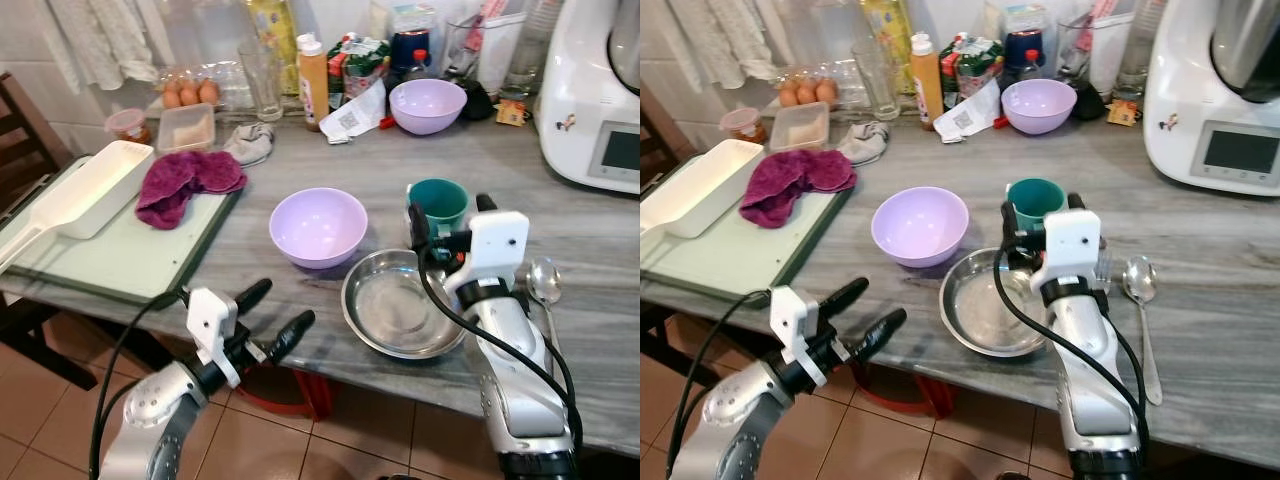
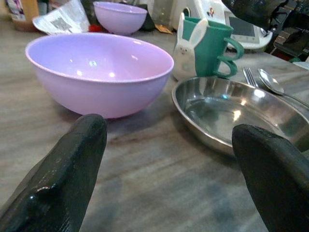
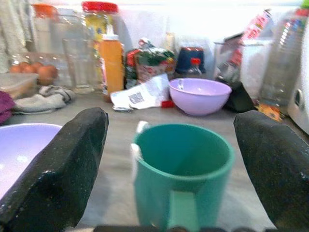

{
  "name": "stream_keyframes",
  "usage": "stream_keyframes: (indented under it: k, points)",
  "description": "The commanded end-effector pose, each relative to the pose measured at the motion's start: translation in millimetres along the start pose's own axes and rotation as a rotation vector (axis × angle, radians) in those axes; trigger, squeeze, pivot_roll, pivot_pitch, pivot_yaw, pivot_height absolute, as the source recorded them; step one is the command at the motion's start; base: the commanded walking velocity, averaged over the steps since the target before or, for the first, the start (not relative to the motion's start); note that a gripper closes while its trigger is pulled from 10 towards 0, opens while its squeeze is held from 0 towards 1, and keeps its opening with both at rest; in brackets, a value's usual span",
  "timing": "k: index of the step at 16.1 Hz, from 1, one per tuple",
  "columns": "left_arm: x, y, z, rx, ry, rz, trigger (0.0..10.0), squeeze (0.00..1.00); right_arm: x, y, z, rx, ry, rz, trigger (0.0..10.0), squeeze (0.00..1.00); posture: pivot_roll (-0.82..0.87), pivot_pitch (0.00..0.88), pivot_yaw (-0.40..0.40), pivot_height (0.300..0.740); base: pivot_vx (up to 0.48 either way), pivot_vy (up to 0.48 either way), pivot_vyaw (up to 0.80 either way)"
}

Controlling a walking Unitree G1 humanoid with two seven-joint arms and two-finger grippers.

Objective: Setting the table

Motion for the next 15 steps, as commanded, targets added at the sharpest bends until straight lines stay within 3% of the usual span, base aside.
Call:
stream_keyframes:
  k: [1, 4, 5, 9, 13, 15]
  points:
    - [4.5, -3.6, -1.5, 0.017, 0.015, 0.028, 10.0, 0.0, 9.2, -8.0, 1.1, 0.03, 0.039, -0.007, 10.0, 1.0, -0.13, 0.088, 0.104, 0.74, 0.0, 0.0, 0.0]
    - [22.9, -24.6, 0.6, 0.123, 0.099, 0.045, 10.0, 0.0, 16.9, -23.0, 4.7, 0.093, 0.08, -0.039, 10.0, 1.0, -0.13, 0.087, 0.102, 0.74, 0.0, 0.0, 0.0]
    - [38.4, -33.7, 2.2, 0.194, 0.158, 0.064, 10.0, 0.0, 17.0, -26.2, 5.2, 0.108, 0.085, -0.06, 10.0, 1.0, -0.13, 0.085, 0.098, 0.74, 0.0, 0.0, 0.8]
    - [61.8, -46.9, 3.0, 0.33, 0.251, 0.113, 10.0, 0.0, 14.8, -29.5, 5.3, 0.127, 0.084, -0.073, 10.0, 1.0, -0.12, 0.077, 0.082, 0.74, 0.0, 0.0, 0.8]
    - [66.2, -62.8, -2.3, 0.487, 0.279, 0.151, 10.0, 0.0, 10.9, -34.2, 4.4, 0.141, 0.077, -0.077, 10.0, 1.0, -0.12, 0.067, 0.066, 0.74, 0.0, 0.0, 0.8]
    - [63.8, -85.6, -10.4, 0.675, 0.242, 0.228, 10.0, 0.0, 7.9, -37.2, 4.4, 0.144, 0.069, -0.07, 10.0, 1.0, -0.11, 0.047, 0.054, 0.74, 0.0, 0.0, 0.8]
Point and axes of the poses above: a point about 5 cm out from each wrist's last joint towards the gripper, its own z axis pointing out of the wrist towards the gripper, its own x axis along the axis of the wrist's last joint, y = z × x, the point moved 5 cm from there along z, pointing out of the wrist towards the gripper, and after that the axes turned 4 degrees about -z, right-handed, at the moved point
